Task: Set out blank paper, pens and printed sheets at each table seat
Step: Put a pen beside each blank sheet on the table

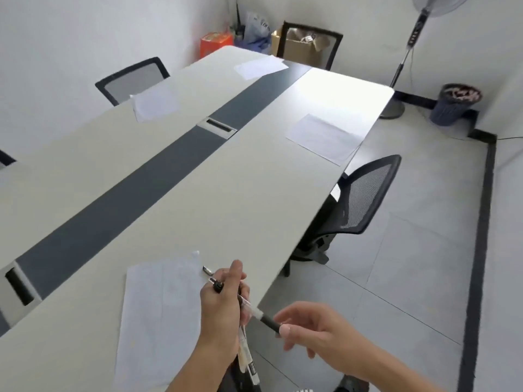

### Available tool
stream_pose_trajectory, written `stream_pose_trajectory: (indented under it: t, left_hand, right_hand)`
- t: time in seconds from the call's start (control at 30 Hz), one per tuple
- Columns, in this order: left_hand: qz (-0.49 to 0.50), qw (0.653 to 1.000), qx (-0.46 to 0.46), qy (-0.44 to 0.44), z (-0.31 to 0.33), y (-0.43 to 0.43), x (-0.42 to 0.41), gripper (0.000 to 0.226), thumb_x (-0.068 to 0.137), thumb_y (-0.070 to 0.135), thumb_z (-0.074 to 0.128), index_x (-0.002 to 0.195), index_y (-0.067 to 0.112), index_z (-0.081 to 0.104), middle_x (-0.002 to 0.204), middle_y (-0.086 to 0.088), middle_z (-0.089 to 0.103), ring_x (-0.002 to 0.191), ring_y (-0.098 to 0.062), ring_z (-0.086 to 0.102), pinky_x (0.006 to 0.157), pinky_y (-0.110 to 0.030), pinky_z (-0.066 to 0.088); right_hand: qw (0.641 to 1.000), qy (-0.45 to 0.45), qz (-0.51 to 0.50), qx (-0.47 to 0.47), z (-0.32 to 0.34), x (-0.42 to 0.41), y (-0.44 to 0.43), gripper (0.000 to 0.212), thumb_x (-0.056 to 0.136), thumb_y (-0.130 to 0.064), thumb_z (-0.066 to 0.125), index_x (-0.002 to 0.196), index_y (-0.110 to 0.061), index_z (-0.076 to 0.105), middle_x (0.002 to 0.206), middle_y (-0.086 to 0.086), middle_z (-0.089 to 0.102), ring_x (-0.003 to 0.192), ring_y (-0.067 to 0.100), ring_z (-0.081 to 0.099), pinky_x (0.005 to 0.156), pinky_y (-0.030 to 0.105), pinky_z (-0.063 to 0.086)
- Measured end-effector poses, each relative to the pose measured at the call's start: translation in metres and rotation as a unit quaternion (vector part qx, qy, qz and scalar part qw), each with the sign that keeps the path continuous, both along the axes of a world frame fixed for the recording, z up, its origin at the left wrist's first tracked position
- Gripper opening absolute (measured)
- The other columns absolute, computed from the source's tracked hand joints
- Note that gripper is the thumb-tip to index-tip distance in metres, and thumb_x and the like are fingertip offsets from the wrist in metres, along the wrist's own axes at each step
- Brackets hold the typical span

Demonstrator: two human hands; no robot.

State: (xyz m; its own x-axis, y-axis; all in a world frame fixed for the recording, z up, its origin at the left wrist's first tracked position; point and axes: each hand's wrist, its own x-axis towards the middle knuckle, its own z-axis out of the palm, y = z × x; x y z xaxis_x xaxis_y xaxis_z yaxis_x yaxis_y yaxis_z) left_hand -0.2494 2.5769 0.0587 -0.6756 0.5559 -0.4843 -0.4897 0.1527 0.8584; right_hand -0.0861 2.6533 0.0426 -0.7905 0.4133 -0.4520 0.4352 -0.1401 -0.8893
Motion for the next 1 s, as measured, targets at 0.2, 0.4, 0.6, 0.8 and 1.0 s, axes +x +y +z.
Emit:
stream_pose_trajectory:
  t: [0.2,0.4,0.6,0.8,1.0]
  left_hand:
    - [-0.093,0.996,0.001,0.013,-0.008,0.096,0.092,0.028,0.090,0.027,0.061,0.078,0.004,0.051,0.049,-0.007,0.043,0.028,-0.012,0.027,0.034,-0.016,0.022]
    - [-0.207,0.978,-0.026,0.014,-0.017,0.180,0.196,0.029,0.085,0.029,0.067,0.075,0.004,0.055,0.051,-0.010,0.039,0.031,-0.014,0.028,0.035,-0.019,0.023]
    - [-0.281,0.957,-0.054,0.048,-0.017,0.251,0.224,0.028,0.080,0.021,0.073,0.082,-0.002,0.057,0.047,-0.007,0.041,0.033,-0.014,0.028,0.035,-0.020,0.024]
    - [-0.271,0.959,-0.072,0.032,-0.039,0.352,0.207,0.020,0.089,0.020,0.064,0.082,0.001,0.059,0.055,-0.011,0.045,0.033,-0.015,0.029,0.036,-0.017,0.023]
    - [-0.291,0.955,-0.060,0.014,-0.029,0.475,0.196,0.016,0.090,0.015,0.062,0.080,0.003,0.058,0.052,-0.009,0.048,0.030,-0.014,0.030,0.035,-0.015,0.023]
  right_hand:
    - [0.997,-0.005,-0.064,0.037,-0.002,0.103,0.074,0.017,0.093,-0.026,0.063,0.102,-0.017,0.073,0.061,-0.011,0.059,0.058,0.003,0.054,0.057,0.016,0.044]
    - [0.994,-0.035,-0.081,0.061,-0.014,0.213,0.144,0.018,0.090,-0.042,0.064,0.075,-0.031,0.064,0.059,-0.011,0.040,0.058,0.009,0.037,0.056,0.024,0.031]
    - [0.979,-0.058,-0.180,0.076,-0.023,0.268,0.207,0.020,0.095,-0.030,0.057,0.078,-0.020,0.062,0.061,-0.008,0.059,0.058,0.006,0.053,0.061,0.019,0.043]
    - [0.954,-0.078,-0.271,0.102,-0.035,0.279,0.299,0.022,0.097,-0.025,0.055,0.079,-0.017,0.064,0.060,-0.007,0.062,0.057,0.006,0.055,0.060,0.020,0.043]
    - [0.921,-0.074,-0.368,0.108,-0.016,0.284,0.402,0.019,0.099,-0.014,0.053,0.089,-0.009,0.068,0.053,-0.003,0.056,0.051,0.009,0.051,0.052,0.020,0.039]
